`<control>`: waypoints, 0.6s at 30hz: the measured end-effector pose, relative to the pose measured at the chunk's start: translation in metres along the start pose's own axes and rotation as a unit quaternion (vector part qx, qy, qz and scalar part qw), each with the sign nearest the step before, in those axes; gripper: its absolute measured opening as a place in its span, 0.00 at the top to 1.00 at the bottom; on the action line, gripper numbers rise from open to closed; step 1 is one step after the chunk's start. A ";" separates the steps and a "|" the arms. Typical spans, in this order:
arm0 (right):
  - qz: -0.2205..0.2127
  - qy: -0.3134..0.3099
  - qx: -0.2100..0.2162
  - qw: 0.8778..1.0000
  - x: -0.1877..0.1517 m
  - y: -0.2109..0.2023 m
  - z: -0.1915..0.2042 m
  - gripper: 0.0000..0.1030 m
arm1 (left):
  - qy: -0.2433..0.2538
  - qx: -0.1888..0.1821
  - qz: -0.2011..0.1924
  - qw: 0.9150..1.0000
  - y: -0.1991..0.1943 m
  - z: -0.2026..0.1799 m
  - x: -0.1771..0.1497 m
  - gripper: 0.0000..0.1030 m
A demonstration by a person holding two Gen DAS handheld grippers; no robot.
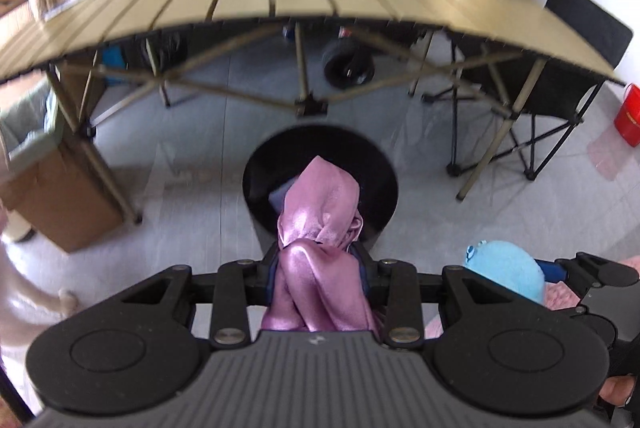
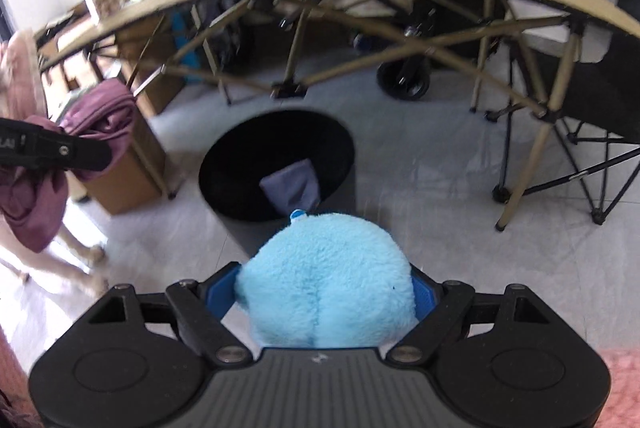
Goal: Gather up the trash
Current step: 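Carry the blue toy and pink cloth down toward the black bin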
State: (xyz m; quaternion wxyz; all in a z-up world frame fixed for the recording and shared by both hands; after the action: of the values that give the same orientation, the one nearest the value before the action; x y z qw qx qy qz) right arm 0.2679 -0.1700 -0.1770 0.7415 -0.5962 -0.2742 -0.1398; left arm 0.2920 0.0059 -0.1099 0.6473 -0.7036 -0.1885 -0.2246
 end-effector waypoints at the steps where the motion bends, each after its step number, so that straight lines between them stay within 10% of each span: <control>1: 0.009 -0.003 0.003 1.000 -0.002 0.004 0.002 0.19 | -0.002 0.002 0.006 1.000 0.004 0.002 -0.005 0.66; 18: 0.112 -0.042 0.028 0.992 -0.024 0.057 0.039 0.19 | -0.061 0.033 0.084 0.994 0.039 0.044 -0.049 0.66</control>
State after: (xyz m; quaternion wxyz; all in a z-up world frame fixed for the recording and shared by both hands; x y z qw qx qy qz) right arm 0.2698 -0.1212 -0.2314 0.7566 -0.6076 -0.2405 -0.0224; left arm 0.2764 0.0470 -0.1722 0.6741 -0.7075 -0.1755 -0.1195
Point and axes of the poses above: each gripper's, at about its wrist camera, not at the fingertips, and y roughly the way its jaws point, z to its left, x to its top, the point moved 8 cm from there along y, roughly the way its jaws point, and after that the axes turned 1 degree about -x, right-handed, at the moved point
